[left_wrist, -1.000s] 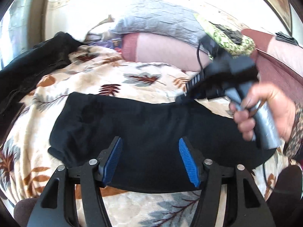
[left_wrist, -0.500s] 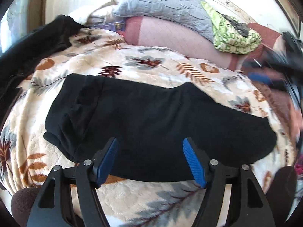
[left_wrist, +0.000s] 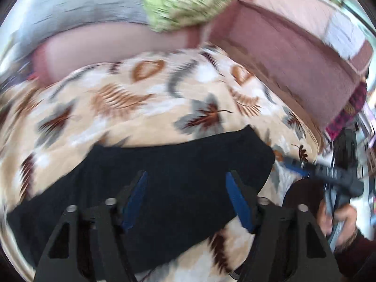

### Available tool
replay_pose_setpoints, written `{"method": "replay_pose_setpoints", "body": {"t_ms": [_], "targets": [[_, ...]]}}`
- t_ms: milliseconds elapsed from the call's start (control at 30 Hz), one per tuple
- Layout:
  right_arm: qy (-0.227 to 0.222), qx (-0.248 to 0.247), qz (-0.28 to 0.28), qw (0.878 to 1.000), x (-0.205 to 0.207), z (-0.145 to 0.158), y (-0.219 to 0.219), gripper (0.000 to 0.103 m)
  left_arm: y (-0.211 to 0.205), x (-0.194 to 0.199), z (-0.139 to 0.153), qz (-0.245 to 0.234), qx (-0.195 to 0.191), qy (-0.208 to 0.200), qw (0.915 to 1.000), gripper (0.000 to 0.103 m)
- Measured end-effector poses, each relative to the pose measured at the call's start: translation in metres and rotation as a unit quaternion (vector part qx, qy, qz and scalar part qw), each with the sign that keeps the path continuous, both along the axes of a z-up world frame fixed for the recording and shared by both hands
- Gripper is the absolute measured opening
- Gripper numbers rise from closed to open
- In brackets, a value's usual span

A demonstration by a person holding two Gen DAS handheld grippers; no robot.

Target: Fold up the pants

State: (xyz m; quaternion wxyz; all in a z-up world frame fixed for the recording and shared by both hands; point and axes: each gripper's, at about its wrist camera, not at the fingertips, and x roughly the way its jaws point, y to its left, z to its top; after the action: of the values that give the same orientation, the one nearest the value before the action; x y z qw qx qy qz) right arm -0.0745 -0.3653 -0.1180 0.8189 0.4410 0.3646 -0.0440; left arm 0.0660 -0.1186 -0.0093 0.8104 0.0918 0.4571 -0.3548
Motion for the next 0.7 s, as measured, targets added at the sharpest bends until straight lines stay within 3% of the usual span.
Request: {"method": "replay_pose_setpoints", "body": {"t_ms": [33,167,267,400,467,700], "targets": [[0.000,0.017,0.001,1.000,-0.001,-0.006,0.002,0.059,-0.022,0.009,-0.005,-0.011,0.013,0.010,0.9998,0.047],[-0.006,0.068,0.021,0.997,0.000,-0.024,0.019,0.059,-0.085,0.032,-0.030,-0.045,0.033,0.061,0.9966,0.047],[0.009,0.054,0.041,0.998,0.008,-0.031,0.033,0.059,-0.123,0.044,-0.047,-0.060,0.049,0.079,0.9938,0.047],[0.025,0.013,0.040,0.999,0.008,-0.036,0.039,0.060,-0.164,0.051,-0.066,-0.085,0.069,0.098,0.9891,0.056],[0.026,0.008,0.035,0.999,0.007,-0.042,0.036,0.061,-0.183,0.051,-0.074,-0.101,0.087,0.097,0.9864,0.057],[0.003,0.008,0.042,0.999,0.013,-0.049,0.026,0.062,-0.231,0.052,-0.102,-0.153,0.131,0.109,0.9734,0.064]]}}
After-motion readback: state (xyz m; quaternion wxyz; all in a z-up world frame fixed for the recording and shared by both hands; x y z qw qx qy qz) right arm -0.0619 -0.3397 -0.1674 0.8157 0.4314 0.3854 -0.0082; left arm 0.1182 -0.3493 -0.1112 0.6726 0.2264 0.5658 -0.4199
